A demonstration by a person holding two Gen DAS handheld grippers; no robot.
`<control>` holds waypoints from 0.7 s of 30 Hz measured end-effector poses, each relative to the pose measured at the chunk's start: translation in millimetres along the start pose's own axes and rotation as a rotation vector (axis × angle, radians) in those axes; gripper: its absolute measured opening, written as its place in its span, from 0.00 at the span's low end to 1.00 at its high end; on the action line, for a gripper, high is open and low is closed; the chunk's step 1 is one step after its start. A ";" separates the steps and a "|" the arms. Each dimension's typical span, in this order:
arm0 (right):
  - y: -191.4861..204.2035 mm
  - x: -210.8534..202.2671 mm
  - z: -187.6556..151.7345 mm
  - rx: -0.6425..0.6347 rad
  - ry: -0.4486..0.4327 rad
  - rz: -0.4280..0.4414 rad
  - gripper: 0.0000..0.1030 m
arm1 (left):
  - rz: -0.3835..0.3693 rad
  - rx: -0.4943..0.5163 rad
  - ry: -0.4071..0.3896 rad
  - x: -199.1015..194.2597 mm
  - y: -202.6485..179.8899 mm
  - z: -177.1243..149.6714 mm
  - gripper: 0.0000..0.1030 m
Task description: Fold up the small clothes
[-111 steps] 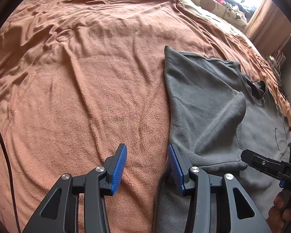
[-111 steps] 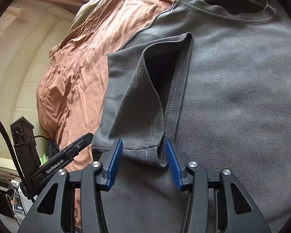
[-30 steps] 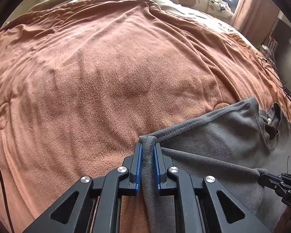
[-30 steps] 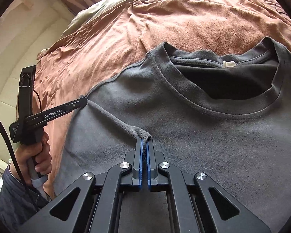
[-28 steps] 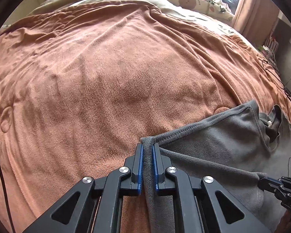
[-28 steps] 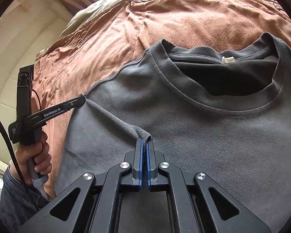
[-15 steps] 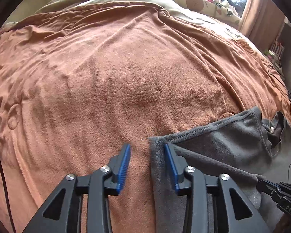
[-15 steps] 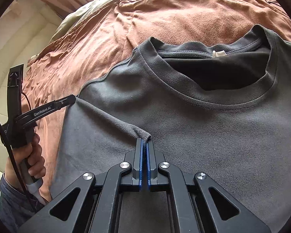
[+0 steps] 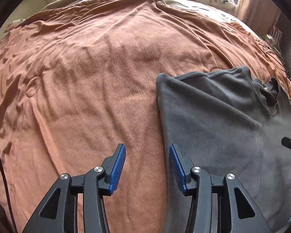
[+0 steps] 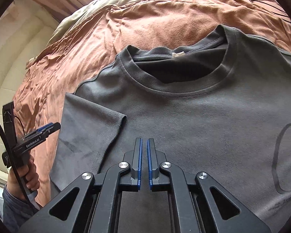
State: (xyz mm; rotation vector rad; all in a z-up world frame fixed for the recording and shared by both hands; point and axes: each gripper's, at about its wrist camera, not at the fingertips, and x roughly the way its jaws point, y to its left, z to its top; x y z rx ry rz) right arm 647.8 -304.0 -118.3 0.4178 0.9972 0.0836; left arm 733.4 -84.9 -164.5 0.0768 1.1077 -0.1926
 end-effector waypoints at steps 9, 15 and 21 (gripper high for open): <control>-24.6 -82.3 -31.6 0.017 -0.082 -0.012 0.51 | 0.057 0.026 0.061 -18.2 -4.8 -52.1 0.48; -50.9 -143.5 -64.1 0.035 -0.120 -0.040 0.51 | 0.112 0.049 0.082 -35.7 -9.3 -81.8 0.48; -72.1 -206.9 -99.7 0.049 -0.158 -0.087 0.55 | 0.114 0.013 0.058 -76.7 -11.8 -96.7 0.48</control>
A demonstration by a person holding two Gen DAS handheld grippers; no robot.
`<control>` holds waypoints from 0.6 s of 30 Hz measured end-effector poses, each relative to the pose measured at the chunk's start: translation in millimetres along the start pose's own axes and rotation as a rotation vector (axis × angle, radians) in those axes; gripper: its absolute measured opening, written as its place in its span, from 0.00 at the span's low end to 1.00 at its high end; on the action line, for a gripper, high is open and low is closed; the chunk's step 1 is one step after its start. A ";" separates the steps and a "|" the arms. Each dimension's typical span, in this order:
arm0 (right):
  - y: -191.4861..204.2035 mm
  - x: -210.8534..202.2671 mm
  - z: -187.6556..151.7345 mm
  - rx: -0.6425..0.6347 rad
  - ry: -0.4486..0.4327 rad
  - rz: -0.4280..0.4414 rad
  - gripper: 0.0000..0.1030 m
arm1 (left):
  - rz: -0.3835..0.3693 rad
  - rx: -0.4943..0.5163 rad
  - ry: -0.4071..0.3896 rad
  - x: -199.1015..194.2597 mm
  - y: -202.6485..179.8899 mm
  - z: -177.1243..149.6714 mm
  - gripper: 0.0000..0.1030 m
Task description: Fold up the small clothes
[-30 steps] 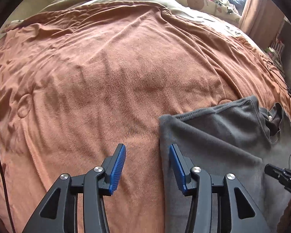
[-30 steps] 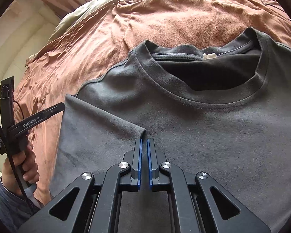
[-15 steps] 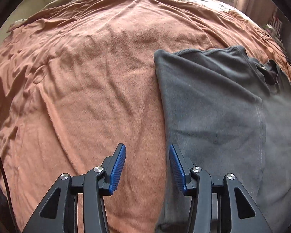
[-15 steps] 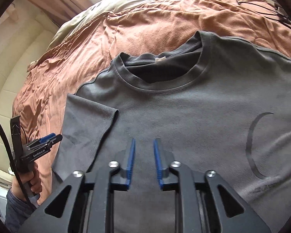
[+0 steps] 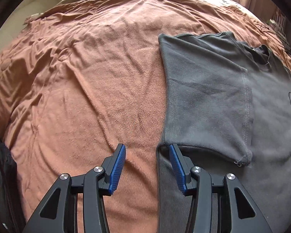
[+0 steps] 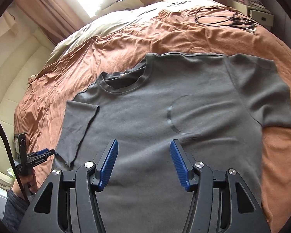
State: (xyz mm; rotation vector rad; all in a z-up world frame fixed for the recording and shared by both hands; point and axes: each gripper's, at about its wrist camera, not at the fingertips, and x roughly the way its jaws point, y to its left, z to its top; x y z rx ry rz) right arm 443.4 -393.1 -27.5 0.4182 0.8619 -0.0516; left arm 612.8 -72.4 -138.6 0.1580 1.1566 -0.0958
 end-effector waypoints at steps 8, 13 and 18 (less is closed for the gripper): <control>-23.7 -84.4 -32.5 0.013 -0.073 -0.011 0.72 | -0.032 0.009 -0.102 -81.5 -23.8 -16.6 0.67; -40.7 -130.4 -53.0 0.048 -0.105 0.004 0.83 | -0.084 0.012 -0.171 -130.0 -46.4 -22.5 0.84; -54.4 -175.7 -74.8 0.075 -0.144 -0.003 0.83 | -0.120 0.046 -0.229 -173.4 -80.3 -36.0 0.92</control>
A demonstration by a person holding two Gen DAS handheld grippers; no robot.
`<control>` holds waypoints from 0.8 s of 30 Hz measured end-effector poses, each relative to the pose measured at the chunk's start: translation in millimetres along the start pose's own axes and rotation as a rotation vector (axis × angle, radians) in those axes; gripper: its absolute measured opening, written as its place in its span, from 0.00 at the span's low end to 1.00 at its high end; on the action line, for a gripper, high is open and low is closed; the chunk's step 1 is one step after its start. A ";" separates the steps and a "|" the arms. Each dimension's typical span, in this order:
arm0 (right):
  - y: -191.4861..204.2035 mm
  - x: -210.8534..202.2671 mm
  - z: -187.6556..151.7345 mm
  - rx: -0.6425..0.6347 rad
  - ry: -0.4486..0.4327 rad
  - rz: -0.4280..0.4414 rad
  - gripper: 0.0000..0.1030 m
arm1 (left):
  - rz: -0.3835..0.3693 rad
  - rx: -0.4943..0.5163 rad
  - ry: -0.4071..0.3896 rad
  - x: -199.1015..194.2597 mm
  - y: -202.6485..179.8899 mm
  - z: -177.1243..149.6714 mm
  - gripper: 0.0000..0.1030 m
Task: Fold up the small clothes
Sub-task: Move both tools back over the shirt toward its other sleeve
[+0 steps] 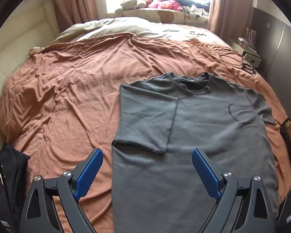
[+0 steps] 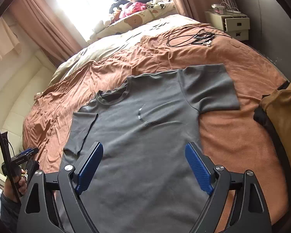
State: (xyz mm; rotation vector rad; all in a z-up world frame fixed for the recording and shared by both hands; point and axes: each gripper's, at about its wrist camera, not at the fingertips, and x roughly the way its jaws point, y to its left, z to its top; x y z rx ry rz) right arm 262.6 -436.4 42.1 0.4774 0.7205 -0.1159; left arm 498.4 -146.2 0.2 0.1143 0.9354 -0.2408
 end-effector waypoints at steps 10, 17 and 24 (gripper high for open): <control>-20.2 -81.6 -28.4 0.031 -0.052 -0.001 0.83 | -0.082 0.047 -0.072 -74.0 -73.5 -22.5 0.94; -38.3 -105.7 -45.2 0.057 -0.098 -0.012 0.83 | -0.106 0.079 -0.102 -99.0 -116.9 -32.6 0.96; -63.6 -93.4 -49.1 0.094 -0.093 0.005 0.83 | -0.118 0.066 -0.110 -97.9 -155.1 -26.8 0.96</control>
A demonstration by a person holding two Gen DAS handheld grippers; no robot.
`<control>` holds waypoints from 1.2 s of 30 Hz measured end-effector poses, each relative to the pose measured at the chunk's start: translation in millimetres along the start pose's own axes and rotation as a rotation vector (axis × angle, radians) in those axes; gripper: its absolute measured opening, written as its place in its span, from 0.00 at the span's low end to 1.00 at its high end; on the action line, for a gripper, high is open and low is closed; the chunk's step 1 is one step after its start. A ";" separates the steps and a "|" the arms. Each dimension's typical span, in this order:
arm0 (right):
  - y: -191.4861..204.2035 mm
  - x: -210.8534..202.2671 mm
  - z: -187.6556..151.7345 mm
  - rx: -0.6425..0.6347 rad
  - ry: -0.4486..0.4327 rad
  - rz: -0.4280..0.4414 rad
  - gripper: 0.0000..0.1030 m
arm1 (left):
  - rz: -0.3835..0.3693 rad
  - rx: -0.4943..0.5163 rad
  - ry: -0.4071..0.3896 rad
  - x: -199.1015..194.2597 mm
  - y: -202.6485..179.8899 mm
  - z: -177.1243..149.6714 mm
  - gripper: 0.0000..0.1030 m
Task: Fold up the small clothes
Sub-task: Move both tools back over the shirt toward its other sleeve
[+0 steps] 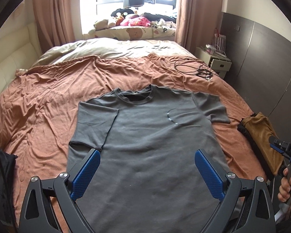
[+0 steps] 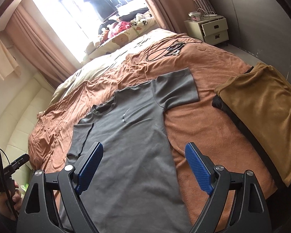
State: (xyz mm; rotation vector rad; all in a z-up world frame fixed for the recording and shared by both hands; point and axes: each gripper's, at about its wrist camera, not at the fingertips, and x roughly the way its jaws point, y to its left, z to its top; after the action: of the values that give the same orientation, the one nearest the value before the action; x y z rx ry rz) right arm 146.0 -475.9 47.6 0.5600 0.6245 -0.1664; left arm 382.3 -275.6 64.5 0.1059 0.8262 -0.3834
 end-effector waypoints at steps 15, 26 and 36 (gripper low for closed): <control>-14.4 63.2 14.8 0.043 -0.075 -0.059 0.83 | -0.073 0.007 0.010 82.3 -33.8 23.9 0.96; -43.3 142.5 35.4 0.169 -0.032 -0.026 0.79 | -0.073 -0.022 0.026 146.0 -29.4 44.0 0.86; -80.5 202.1 48.6 0.245 -0.002 0.002 0.68 | -0.098 -0.017 0.063 212.5 -40.9 53.4 0.66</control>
State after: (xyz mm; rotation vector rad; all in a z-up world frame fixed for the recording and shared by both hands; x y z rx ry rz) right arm 308.0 -566.2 -76.0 0.7970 0.6054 -0.2431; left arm 534.6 -388.1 -53.1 0.0615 0.8993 -0.4672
